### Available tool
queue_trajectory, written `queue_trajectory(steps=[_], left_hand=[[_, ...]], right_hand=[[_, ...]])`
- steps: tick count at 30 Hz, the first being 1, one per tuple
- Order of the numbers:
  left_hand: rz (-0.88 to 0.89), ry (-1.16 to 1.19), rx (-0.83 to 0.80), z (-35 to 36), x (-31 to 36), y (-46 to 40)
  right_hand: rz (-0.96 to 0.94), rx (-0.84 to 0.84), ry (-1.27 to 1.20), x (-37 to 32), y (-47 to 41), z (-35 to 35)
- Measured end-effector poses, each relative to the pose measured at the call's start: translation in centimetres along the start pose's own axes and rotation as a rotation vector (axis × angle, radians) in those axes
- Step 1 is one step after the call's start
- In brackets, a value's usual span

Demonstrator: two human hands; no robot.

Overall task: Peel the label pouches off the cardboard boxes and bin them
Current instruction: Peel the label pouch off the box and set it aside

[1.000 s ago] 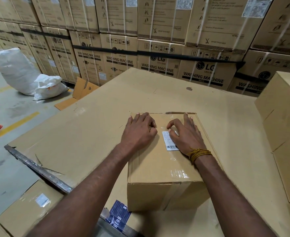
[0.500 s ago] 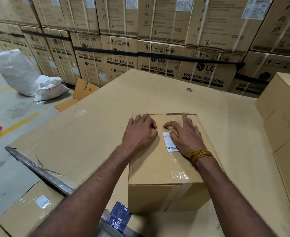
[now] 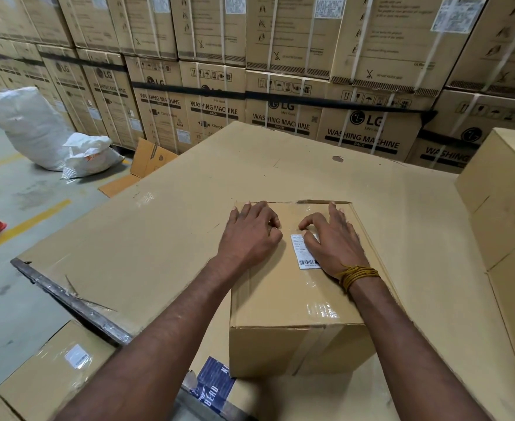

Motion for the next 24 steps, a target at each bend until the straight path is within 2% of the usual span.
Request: queue_trajectory(steps=[24], left_hand=[[-0.003,-0.001,0.003,0.06,-0.11,-0.01]], right_hand=[[0.035,0.038,0.017,0.07,0.34,-0.35]])
Point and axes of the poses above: each hand's wrist, its own y-axis away from the middle knuckle, its own z-axis out of the palm, x = y × z, the point moved 5 cm from there along -y, towards the middle knuckle, and after that the axes turned 6 degrees about -z, right-handed, at the moved point
